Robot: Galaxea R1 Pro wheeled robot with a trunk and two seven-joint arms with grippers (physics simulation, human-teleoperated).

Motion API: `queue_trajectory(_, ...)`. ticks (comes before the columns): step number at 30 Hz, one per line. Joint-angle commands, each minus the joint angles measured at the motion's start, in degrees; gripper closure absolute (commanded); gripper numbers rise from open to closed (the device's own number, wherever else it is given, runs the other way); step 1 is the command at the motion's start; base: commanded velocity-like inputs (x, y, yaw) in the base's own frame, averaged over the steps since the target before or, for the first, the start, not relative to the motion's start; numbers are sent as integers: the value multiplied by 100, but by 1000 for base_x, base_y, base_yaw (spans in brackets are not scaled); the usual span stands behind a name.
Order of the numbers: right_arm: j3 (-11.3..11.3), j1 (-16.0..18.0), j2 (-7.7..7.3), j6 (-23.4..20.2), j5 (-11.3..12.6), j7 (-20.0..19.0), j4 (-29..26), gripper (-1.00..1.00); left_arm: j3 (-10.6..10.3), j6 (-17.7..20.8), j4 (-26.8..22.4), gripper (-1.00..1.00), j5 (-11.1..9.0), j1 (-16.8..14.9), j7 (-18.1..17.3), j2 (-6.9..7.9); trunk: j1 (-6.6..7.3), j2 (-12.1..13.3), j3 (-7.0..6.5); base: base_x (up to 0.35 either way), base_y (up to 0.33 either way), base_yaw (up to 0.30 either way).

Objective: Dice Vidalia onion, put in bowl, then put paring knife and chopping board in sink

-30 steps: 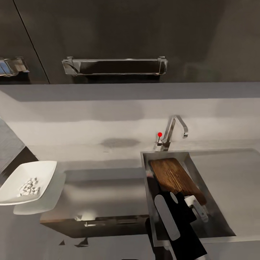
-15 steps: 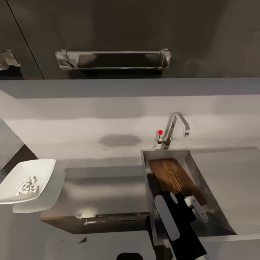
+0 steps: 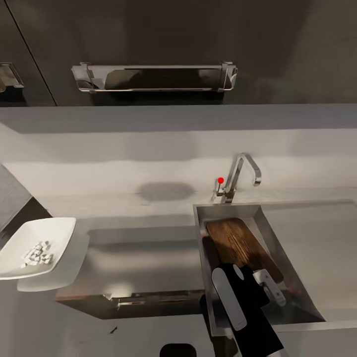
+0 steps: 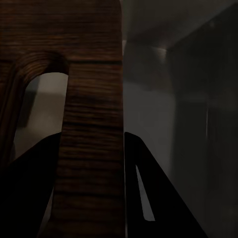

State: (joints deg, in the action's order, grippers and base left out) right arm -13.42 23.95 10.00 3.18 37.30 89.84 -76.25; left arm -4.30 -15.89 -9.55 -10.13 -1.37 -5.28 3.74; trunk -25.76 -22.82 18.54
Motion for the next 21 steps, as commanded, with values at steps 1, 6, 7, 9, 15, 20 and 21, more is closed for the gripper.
queue_trajectory(1, -3, 5, 0, 33, 14, 16, -4, 100, -43, -18, 5, -100, -59, -4, -17, 4, -3, -10, 9, 0, 0, 0)
queue_trajectory(6, -3, 5, 0, 33, 20, 16, -4, 100, -44, -20, 5, -100, -59, -4, -17, 4, -3, -10, 9, 0, 0, 0)
queue_trajectory(7, -3, 5, 0, 33, 19, 16, -4, 100, -44, -20, 5, -100, -59, -4, -17, 4, -3, -10, 9, 0, 0, 0)
queue_trajectory(9, -3, 5, 0, 33, 19, 16, -4, 100, -44, -17, 5, -100, -59, -4, -17, 4, -3, -10, 9, 0, 0, 0)
queue_trajectory(15, -3, 5, 0, 33, 16, 16, -4, -100, -44, -20, 5, -100, -59, -4, -17, 4, -3, -10, 9, 0, 0, 0)
queue_trajectory(20, -3, 6, 0, 33, 21, 16, -4, -100, -44, -19, 5, -100, -59, -4, -17, 4, -3, -10, 9, 0, 0, 0)
queue_trajectory(21, -3, 6, 0, 33, 27, 16, -4, -100, -44, -19, 5, -100, -59, -4, -17, 4, -3, -10, 9, 0, 0, 0)
